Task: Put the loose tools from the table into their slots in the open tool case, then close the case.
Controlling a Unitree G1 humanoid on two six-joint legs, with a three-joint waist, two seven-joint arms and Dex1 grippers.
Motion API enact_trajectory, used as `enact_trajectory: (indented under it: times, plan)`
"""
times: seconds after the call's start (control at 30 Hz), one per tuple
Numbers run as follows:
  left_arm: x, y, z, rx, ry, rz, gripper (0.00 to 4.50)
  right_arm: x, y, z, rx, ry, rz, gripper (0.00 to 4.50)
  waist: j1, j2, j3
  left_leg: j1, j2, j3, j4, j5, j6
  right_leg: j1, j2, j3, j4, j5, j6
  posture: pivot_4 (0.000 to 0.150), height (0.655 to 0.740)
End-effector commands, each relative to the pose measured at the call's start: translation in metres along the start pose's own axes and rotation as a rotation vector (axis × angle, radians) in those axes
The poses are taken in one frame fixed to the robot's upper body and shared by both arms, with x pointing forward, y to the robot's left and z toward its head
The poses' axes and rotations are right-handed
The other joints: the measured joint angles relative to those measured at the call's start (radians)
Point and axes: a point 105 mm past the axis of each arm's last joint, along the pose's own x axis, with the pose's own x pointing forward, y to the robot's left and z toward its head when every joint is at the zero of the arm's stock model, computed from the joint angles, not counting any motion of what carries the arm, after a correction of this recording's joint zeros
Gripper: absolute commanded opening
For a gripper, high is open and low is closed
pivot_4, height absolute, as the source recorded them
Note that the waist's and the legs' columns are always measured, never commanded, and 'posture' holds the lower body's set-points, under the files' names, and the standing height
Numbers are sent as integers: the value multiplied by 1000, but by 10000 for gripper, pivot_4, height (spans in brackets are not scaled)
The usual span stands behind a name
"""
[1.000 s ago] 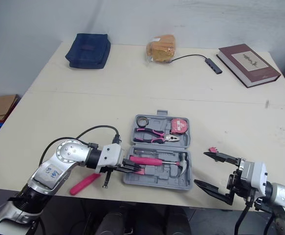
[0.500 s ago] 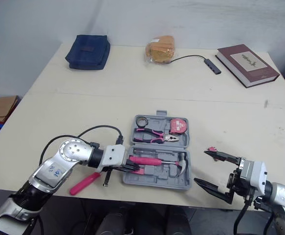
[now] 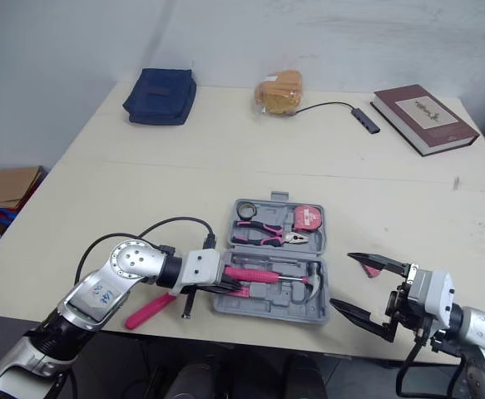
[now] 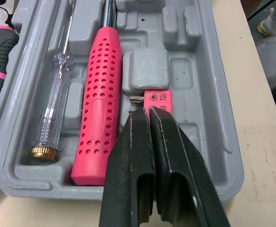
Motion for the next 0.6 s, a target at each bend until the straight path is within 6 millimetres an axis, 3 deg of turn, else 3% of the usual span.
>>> enact_trajectory:
  times: [0.03,0.13,0.3,0.4,0.53,0.6]
  plan:
    - [2,0,-21,-54,-7,40,449,-4,-4,5,-38,-11,-24,45000,0,0,0,0,0,0,0,0,1,0,0,1,0,0,0,1500,7400]
    - [-28,13,8,-23,-253,112,449,-16,-15,5,-53,5,-91,45000,-2,0,1,-1,1,-1,0,0,1,0,-1,4,0,0,0,1500,7400]
    - [-73,27,22,-59,-448,237,449,-42,-26,0,-51,43,-215,45000,-4,-2,5,-3,3,-1,0,0,-3,-3,1,4,0,-1,-2,1500,7400]
    - [-105,27,7,-82,-425,313,8097,-65,-35,-5,-49,68,-335,45000,-7,-2,6,-3,3,0,0,0,-4,-3,2,3,-1,-1,-2,1500,7400]
    - [-139,35,-14,-125,-378,484,26859,-92,-43,-12,-74,109,-471,45000,-7,-1,6,-3,3,1,-1,0,-5,-3,2,-4,-2,-1,-1,1500,7400]
    - [-176,40,-39,-186,-326,681,35974,-120,-47,-18,-77,148,-607,45000,-7,-1,6,-3,3,1,-1,-2,-1,-3,2,-3,-2,0,-1,1500,7400]
